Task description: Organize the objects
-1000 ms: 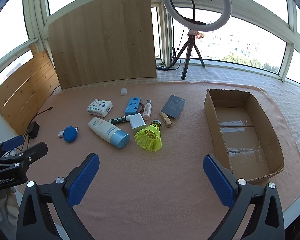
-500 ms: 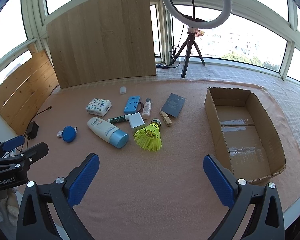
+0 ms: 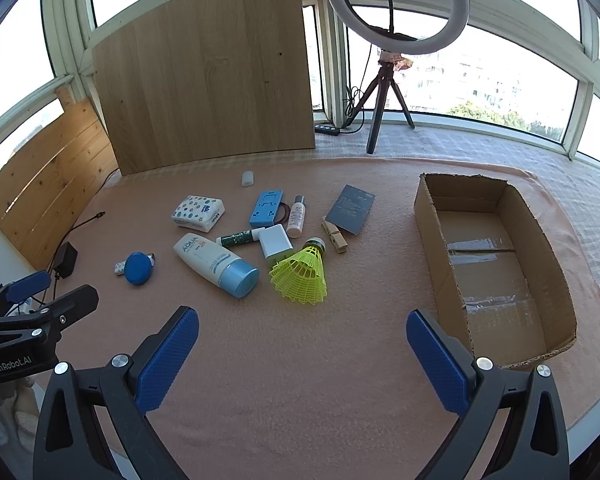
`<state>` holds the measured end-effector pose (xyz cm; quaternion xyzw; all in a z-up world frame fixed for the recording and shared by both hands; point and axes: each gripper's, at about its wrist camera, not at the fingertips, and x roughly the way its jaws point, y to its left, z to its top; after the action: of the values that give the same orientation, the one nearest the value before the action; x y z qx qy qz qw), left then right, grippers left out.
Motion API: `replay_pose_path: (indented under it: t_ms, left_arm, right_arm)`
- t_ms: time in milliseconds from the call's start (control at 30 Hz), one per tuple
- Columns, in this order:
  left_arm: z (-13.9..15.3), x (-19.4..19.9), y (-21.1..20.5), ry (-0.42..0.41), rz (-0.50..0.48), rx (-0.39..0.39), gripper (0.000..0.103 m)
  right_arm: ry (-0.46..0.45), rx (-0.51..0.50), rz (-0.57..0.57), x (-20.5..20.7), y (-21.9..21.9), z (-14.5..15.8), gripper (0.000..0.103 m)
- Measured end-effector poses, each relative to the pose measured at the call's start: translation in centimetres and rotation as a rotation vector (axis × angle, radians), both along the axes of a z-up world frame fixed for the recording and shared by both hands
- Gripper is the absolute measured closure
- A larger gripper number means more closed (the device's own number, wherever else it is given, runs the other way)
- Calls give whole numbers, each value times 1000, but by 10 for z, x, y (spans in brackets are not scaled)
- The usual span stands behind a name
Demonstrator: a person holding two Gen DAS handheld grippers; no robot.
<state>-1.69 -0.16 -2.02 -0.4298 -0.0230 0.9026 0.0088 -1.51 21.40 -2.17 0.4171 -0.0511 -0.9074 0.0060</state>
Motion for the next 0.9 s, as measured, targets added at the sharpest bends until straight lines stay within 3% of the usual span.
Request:
replay_pose_path:
  t_ms: [567, 900]
  left_arm:
    - [-18, -10, -3, -29, 4, 4, 0]
    - [-29, -18, -9, -40, 16, 13, 0]
  right_arm:
    - [-56, -58, 19, -14, 7, -18, 0]
    - [-76, -84, 100, -38, -2, -28, 0]
